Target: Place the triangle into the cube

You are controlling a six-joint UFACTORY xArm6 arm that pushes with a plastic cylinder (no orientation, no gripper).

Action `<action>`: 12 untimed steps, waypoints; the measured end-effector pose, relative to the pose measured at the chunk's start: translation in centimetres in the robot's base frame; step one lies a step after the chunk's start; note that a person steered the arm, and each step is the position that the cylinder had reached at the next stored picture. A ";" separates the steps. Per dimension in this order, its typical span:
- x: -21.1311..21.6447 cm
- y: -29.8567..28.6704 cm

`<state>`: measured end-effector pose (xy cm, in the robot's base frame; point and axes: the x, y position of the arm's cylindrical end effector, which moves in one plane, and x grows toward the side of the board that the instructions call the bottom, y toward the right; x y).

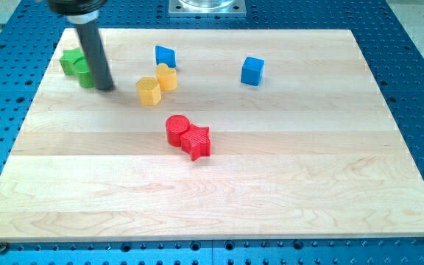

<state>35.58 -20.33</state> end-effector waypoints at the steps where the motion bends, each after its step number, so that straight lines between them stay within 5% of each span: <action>1: -1.9 0.0; 4: -6.4 20.2; 5: -6.0 9.5; 8: -9.5 24.4; 12: -11.2 33.3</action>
<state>24.39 12.97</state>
